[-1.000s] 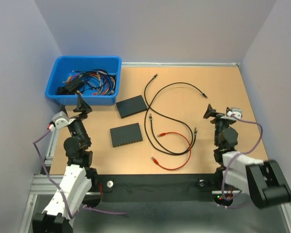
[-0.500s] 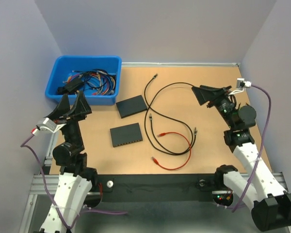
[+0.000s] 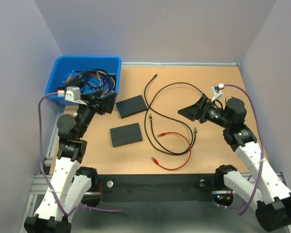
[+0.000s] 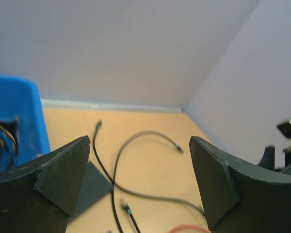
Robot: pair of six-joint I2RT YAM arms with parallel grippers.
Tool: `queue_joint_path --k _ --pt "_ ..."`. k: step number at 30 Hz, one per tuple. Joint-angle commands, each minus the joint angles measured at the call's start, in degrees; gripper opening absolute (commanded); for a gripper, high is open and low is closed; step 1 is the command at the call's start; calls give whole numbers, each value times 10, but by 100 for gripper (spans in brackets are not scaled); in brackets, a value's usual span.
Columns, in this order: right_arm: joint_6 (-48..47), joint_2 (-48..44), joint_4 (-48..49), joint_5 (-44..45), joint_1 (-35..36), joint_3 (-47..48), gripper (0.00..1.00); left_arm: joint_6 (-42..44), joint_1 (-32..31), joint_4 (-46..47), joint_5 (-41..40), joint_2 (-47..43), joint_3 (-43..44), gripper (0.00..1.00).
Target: Insert the plug into the switch port
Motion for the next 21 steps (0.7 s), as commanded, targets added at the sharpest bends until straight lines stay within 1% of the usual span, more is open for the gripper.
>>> queue_joint_path --k 1,3,5,6,7,8,9,10,11,12,13,15,16,17,18,19,20,21 --pt "-104 -39 -195 38 18 30 98 -13 -13 -51 112 -24 -19 95" --pt "-130 -43 -254 74 23 39 96 -12 -26 -82 101 -35 -33 93" --pt "-142 -34 -303 115 37 49 96 -3 -71 -116 64 -31 -36 91" --pt "-150 -24 -315 138 43 53 96 5 -98 -135 3 -25 -27 91" --pt "-156 7 -324 173 49 54 96 19 -123 -168 -27 -14 -22 91" --pt "-159 26 -329 195 68 55 96 27 -173 -176 -52 -1 -18 91" --pt "-168 52 -342 218 82 67 95 33 -198 -184 -105 27 -9 91" --pt "-173 92 -351 268 116 80 94 42 -220 -196 -133 41 -3 90" --pt "-174 106 -359 293 136 92 94 45 -265 -200 -157 64 1 90" --pt "-169 110 -360 318 155 114 94 46 -283 -209 -207 74 13 90" --pt "-166 112 -359 353 172 122 94 46 -301 -212 -224 83 18 90" --pt "-156 110 -357 374 219 134 95 42 -341 -219 -242 109 24 90" --pt "-154 110 -359 405 257 140 94 38 -354 -223 -253 116 23 89" --pt "-156 111 -363 414 280 141 94 31 -368 -225 -257 123 20 89" --pt "-152 115 -373 428 307 136 94 27 -396 -225 -263 134 9 89" --pt "-143 115 -377 455 335 131 94 23 -409 -226 -265 138 4 89" --pt "-134 113 -380 458 382 123 93 5 -424 -226 -270 142 -4 89" --pt "-108 110 -380 459 401 113 92 -5 -435 -227 -275 142 -12 89"
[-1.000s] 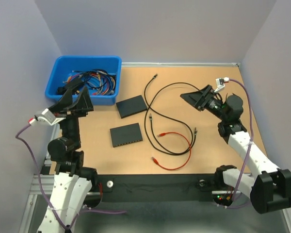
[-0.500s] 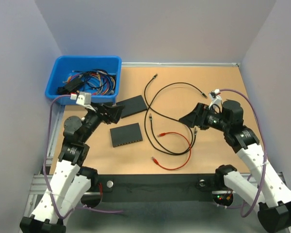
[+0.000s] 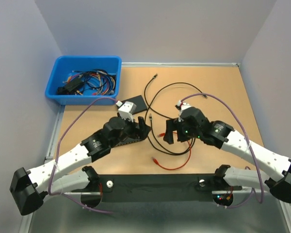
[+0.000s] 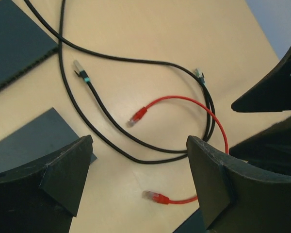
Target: Insert the plug into the switch port
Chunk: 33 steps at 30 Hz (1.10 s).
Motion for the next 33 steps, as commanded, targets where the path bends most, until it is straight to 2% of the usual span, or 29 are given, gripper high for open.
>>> queue_joint_path --k 1,4,6,9,12,19,23,27,33 --pt "54 -16 -26 79 96 -15 92 -38 -57 -3 -57 -6 -22 89" --pt "117 -51 -24 83 135 -68 92 -74 -78 -17 -38 -22 -35 89" --pt "138 -78 -17 80 141 -107 92 -103 -104 -63 -46 -33 -31 88" --pt "143 -74 -9 73 141 -128 92 -140 -125 -146 -59 -24 -5 86" --pt "143 -40 11 66 148 -133 91 -181 -143 -181 -67 -15 -3 84" --pt "151 65 102 87 206 -120 84 -254 -151 -146 -74 -52 -79 82" --pt "152 121 137 102 221 -115 68 -265 -151 -142 -85 -82 -99 82" --pt "149 164 168 115 223 -110 61 -275 -151 -138 -87 -87 -112 81" --pt "142 205 200 116 226 -97 61 -271 -150 -124 -80 -67 -116 80"
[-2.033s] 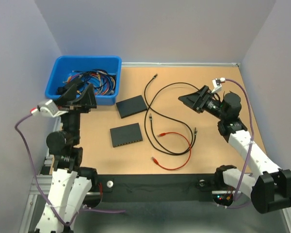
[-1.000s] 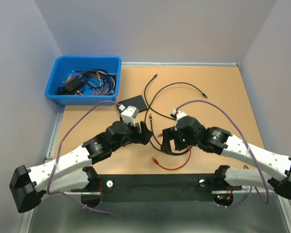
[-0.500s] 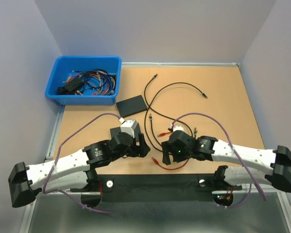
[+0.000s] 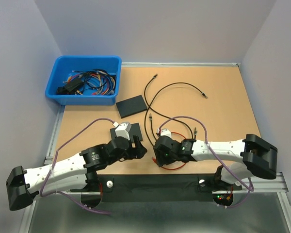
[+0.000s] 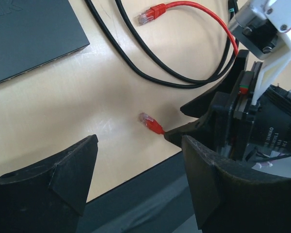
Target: Insert the plug into the switch port
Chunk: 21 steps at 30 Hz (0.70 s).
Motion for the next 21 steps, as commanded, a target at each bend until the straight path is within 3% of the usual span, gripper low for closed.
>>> queue_joint_path --k 1,10,21 --pt "-4 29 54 18 9 35 61 -4 -2 27 -6 15 -12 80" --pt "6 88 59 30 32 49 53 0 -2 35 -3 44 -11 80" --pt "25 111 40 30 45 38 31 -3 -1 38 -5 35 -18 80"
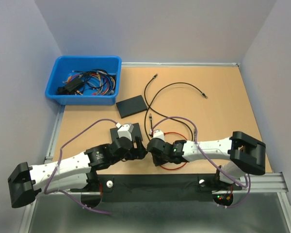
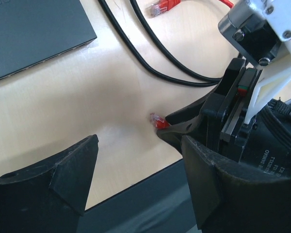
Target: Insert the plug into the switch port
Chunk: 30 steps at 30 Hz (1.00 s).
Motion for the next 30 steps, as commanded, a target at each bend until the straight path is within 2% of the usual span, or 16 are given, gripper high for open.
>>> queue_joint_path --k 1,6,11,13,17,20,25,30 --pt "21 25 -6 5 19 -10 28 -3 -1 13 -6 -11 -7 80" --pt "24 22 -9 13 20 -12 12 -2 -1 5 -8 -17 -1 79" --pt "5 -40 -26 18 20 6 4 10 -2 -38 -34 -49 39 79" --pt "-14 -77 -34 24 20 21 4 23 -2 -49 -54 -68 65 79" --pt "-45 -212 -36 36 20 58 1 76 -3 -21 -67 -101 117 79" --pt "-57 -260 -34 35 20 83 0 124 -2 4 -68 -97 169 79" --pt "-91 -315 -5 -33 21 123 0 191 -2 69 -4 -71 251 78" --pt "-96 -354 24 -60 20 133 1 224 -3 133 38 -85 283 77"
